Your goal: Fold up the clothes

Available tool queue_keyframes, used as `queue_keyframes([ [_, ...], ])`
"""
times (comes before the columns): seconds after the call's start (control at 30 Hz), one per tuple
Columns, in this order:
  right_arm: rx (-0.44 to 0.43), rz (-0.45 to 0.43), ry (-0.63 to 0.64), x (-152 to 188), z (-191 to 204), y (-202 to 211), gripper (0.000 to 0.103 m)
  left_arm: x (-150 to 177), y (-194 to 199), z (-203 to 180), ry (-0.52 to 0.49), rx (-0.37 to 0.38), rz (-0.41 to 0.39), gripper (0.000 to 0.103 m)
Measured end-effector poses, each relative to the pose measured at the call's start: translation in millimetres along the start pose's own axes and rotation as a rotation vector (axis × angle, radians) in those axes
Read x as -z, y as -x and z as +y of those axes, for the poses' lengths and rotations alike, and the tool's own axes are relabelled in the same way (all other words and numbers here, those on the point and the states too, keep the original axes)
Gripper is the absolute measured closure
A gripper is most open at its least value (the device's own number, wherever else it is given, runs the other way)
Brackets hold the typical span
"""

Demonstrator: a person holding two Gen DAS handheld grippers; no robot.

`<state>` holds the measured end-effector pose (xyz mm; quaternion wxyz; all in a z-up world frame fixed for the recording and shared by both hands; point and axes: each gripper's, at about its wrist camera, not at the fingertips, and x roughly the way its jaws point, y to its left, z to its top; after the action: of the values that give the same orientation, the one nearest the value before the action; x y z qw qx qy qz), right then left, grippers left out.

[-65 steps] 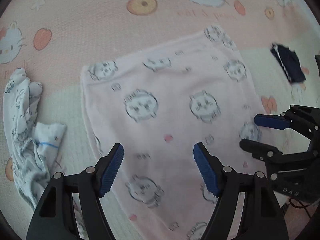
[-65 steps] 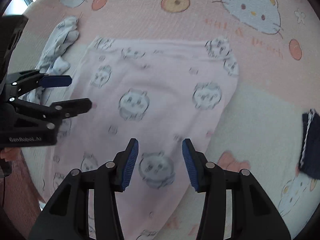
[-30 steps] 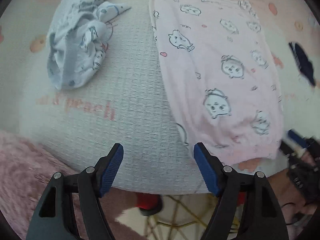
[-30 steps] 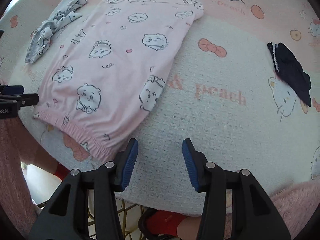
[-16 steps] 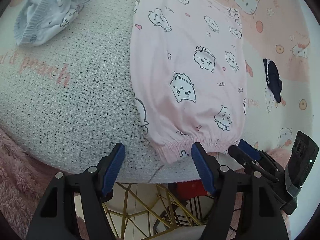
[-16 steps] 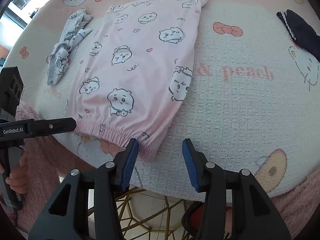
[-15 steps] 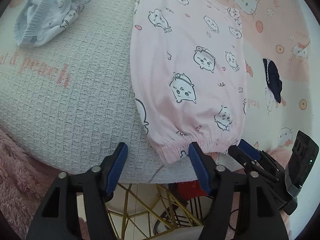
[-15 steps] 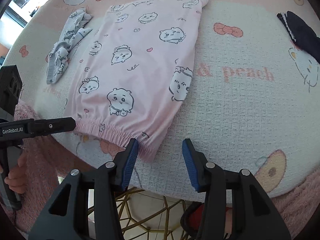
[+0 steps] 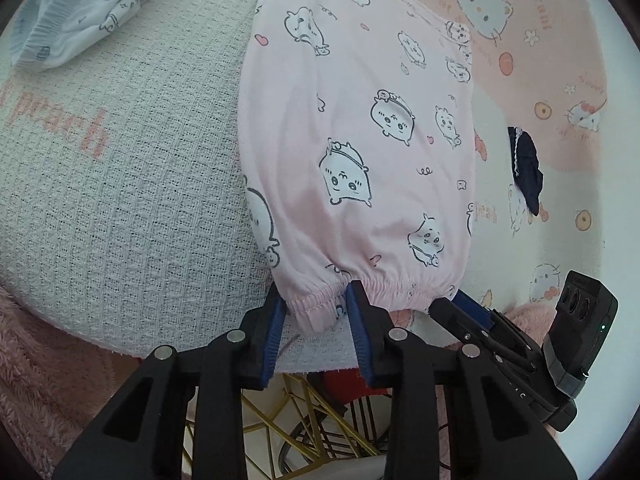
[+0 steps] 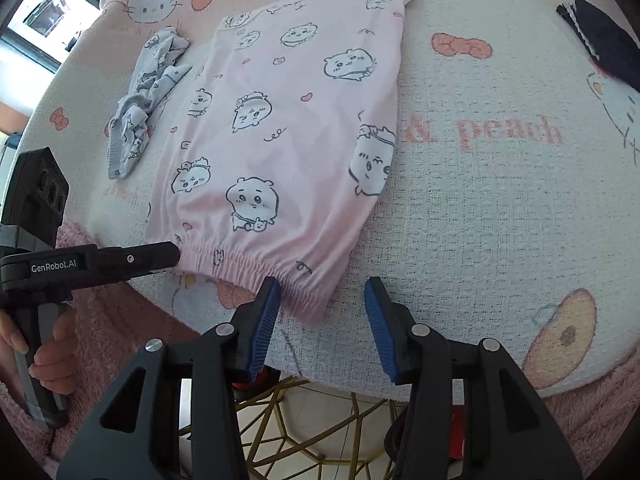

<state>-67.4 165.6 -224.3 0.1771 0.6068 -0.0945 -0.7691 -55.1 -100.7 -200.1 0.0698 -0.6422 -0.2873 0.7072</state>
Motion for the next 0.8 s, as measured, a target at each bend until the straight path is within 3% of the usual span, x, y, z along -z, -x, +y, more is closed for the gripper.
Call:
queue_keyframes([
  [0.1, -0.01, -0.016, 0.008, -2.7, 2.5, -2.3, 0.056, -10.3, -15.4, -11.2, 0.007, 0.008, -0.004, 0.069],
  [0.2, -0.046, -0.021, 0.033, -5.3, 5.3, -6.2, 0.079, -13.6, -17.0, -10.2, 0.018, 0.023, -0.007, 0.067],
  [0.3, -0.056, -0.03, 0.039, -4.9, 4.9, -7.0, 0.08, -18.4, -20.2, -13.5, 0.003, 0.018, -0.012, 0.067],
  [0.37, -0.072, -0.027, 0.014, -5.3, 1.4, -7.9, 0.079, -16.6, -20.4, -16.0, -0.008, 0.028, -0.013, 0.054],
  [0.43, -0.09, -0.031, 0.002, -4.7, -1.4, -8.6, 0.079, -14.3, -21.1, -21.7, -0.036, 0.026, -0.012, 0.051],
  [0.5, -0.088, -0.034, 0.019, -3.0, -0.1, -4.9, 0.082, -12.1, -21.5, -29.7, -0.08, -0.019, -0.015, 0.051],
  [0.53, -0.084, -0.037, 0.023, -1.7, 1.0, -2.0, 0.089, -9.8, -19.9, -31.5, -0.079, -0.037, -0.029, 0.055],
  [0.57, -0.08, -0.04, 0.027, -0.5, 2.0, 0.9, 0.089, -6.8, -17.9, -32.9, -0.077, -0.057, -0.047, 0.07],
  [0.63, -0.073, -0.047, 0.035, 2.1, 4.2, 6.9, 0.092, -3.2, -5.8, -35.4, -0.078, -0.025, -0.079, 0.084],
  [0.8, -0.11, -0.114, 0.046, 5.8, 10.8, 39.5, 0.092, 9.1, 31.0, -43.6, -0.084, 0.044, -0.156, 0.085],
])
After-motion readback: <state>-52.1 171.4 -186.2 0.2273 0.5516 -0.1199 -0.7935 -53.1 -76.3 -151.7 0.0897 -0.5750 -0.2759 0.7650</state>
